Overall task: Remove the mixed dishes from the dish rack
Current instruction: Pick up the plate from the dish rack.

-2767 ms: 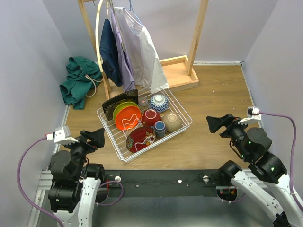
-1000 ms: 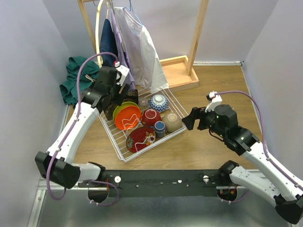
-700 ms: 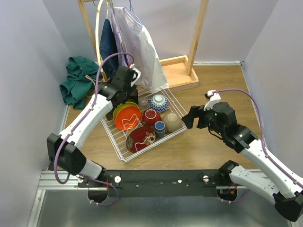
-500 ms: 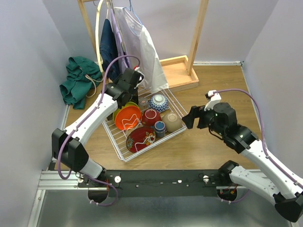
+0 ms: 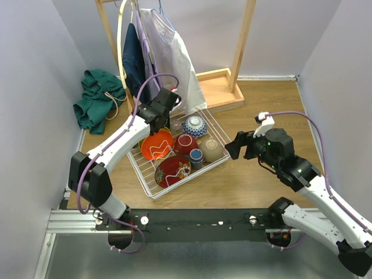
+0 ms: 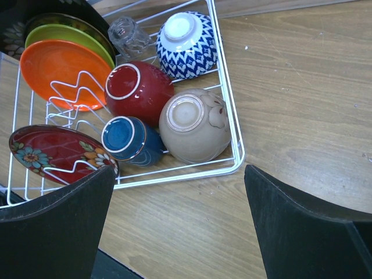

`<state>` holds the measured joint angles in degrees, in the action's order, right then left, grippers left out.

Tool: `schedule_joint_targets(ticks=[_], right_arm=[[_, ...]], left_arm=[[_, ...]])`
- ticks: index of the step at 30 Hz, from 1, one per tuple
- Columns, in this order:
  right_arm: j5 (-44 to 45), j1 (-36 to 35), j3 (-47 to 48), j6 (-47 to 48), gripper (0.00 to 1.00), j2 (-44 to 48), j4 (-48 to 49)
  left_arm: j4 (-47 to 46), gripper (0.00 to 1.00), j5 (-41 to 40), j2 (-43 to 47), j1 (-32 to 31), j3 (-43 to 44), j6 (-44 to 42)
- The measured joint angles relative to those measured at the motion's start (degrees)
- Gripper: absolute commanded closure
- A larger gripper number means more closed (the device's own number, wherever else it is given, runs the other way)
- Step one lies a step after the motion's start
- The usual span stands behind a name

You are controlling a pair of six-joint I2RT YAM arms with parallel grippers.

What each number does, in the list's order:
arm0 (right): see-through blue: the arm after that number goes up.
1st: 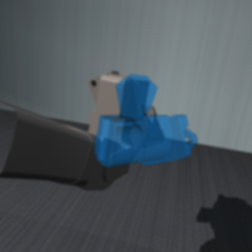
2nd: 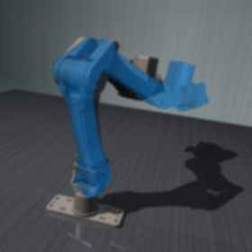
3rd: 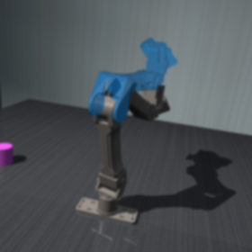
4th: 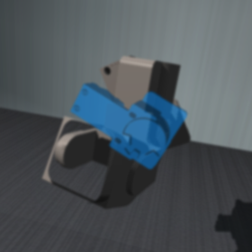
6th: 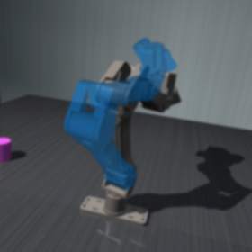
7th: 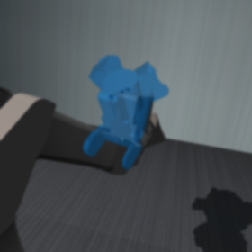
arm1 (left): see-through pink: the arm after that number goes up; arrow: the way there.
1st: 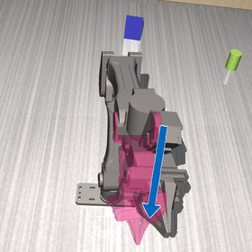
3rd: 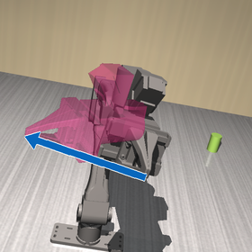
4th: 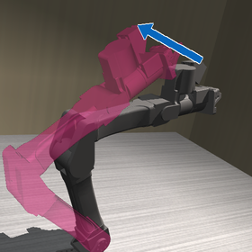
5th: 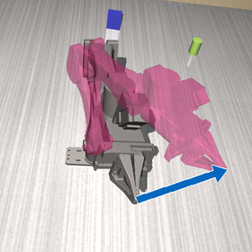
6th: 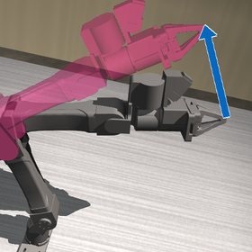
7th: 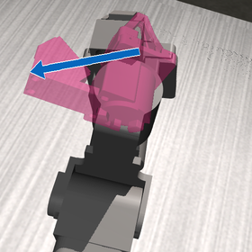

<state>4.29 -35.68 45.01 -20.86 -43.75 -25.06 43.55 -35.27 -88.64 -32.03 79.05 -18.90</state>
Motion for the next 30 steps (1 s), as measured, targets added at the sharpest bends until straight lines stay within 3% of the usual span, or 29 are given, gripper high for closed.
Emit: schedule_joint_targets(ticks=[13, 20, 30], right_arm=[[0.17, 0.0, 0.0, 1.31, 0.0, -0.48, -0.42], [0.42, 0.0, 0.0, 1.44, 0.0, -0.48, -0.52], [0.61, 0.0, 0.0, 1.92, 0.0, -0.5, -0.59]], left_arm=[[0.92, 0.77, 1.42, -1.81, -0.24, 0.44, -2.62], [6.36, 0.95, 2.71, -3.26, -0.24, 4.28, -3.21], [14.62, 1.0, 2.6, -3.26, -0.72, 9.31, -6.8]])
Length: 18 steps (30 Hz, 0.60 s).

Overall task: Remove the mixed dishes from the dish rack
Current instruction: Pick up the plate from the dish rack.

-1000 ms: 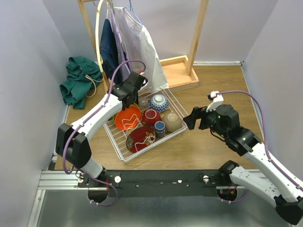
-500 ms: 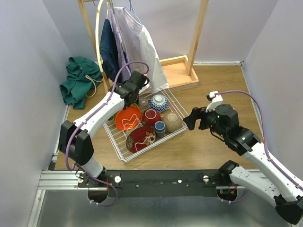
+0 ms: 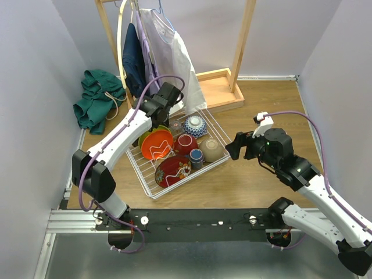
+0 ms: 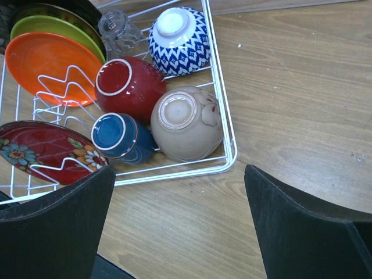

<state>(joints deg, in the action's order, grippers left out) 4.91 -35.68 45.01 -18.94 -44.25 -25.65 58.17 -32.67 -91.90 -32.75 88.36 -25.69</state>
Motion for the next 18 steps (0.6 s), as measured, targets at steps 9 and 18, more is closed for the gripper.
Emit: schedule_joint_targets(ticks=[9, 18], right_arm=[[0.2, 0.0, 0.0, 0.61, 0.0, 0.0, 0.02], [0.22, 0.0, 0.0, 0.61, 0.0, 0.13, 0.02]], left_arm=[[1.22, 1.0, -1.49, 0.7, -0.96, 1.22, 0.76], [3.43, 1.0, -5.88, 2.67, -3.41, 3.17, 1.75]])
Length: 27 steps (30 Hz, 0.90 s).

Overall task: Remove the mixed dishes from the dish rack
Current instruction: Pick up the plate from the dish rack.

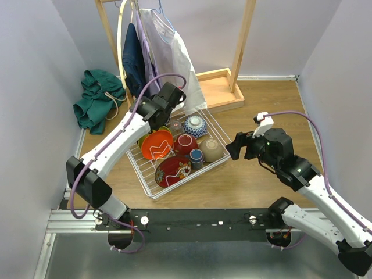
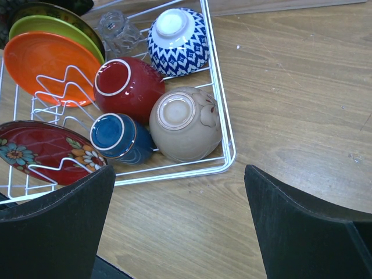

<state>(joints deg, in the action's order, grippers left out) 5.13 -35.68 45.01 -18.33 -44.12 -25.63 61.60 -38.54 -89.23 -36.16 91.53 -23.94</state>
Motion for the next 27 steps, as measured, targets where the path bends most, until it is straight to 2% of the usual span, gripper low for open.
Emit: schedule_joint_targets(ticks=[27], right_arm=[[0.07, 0.0, 0.0, 0.04, 0.0, -1.95, 1.6]], left_arm=[[3.13, 1.0, -3.45, 11.8, -1.79, 1.75, 1.01]])
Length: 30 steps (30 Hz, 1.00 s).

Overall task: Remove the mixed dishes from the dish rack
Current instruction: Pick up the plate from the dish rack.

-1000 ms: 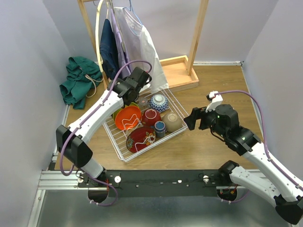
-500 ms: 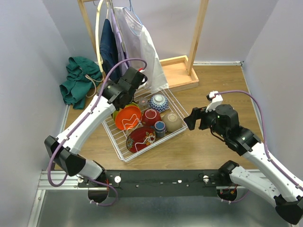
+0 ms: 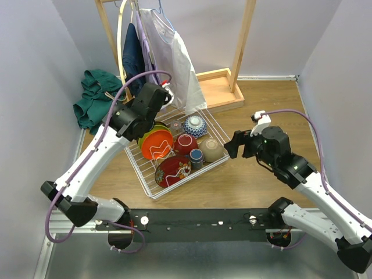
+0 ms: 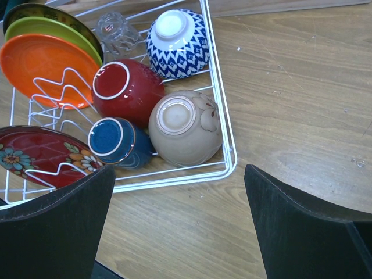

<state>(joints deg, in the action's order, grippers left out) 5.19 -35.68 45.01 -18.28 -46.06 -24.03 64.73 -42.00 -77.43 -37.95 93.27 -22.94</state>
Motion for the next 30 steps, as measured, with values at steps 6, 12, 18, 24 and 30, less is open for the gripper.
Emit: schedule_joint_targets(ticks=[6, 12, 18, 24, 30], right_arm=[[-0.09, 0.0, 0.0, -0.04, 0.0, -0.98, 1.18], [-1.38, 0.0, 0.0, -0.28, 0.0, -1.86, 2.84], [-5.25, 0.0, -0.24, -1.7, 0.0, -2.05, 5.86], [-11.13, 0.0, -0.59, -4.74, 0.0, -4.2, 10.47], [-15.28, 0.0, -1.16, -9.14, 0.0, -6.1, 15.58]], left_arm=[[-0.26, 1.0, 0.0, 3.06, -0.04, 1.64, 0.59], [0.13, 1.0, 1.31, 5.88, -0.04, 1.97, 4.52], [1.18, 1.0, 6.71, 8.17, -0.04, 1.84, 12.74], [-0.37, 1.0, 14.49, 13.33, -0.04, -1.31, 22.53], [-6.03, 1.0, 23.63, 17.77, -0.04, -8.39, 34.32]])
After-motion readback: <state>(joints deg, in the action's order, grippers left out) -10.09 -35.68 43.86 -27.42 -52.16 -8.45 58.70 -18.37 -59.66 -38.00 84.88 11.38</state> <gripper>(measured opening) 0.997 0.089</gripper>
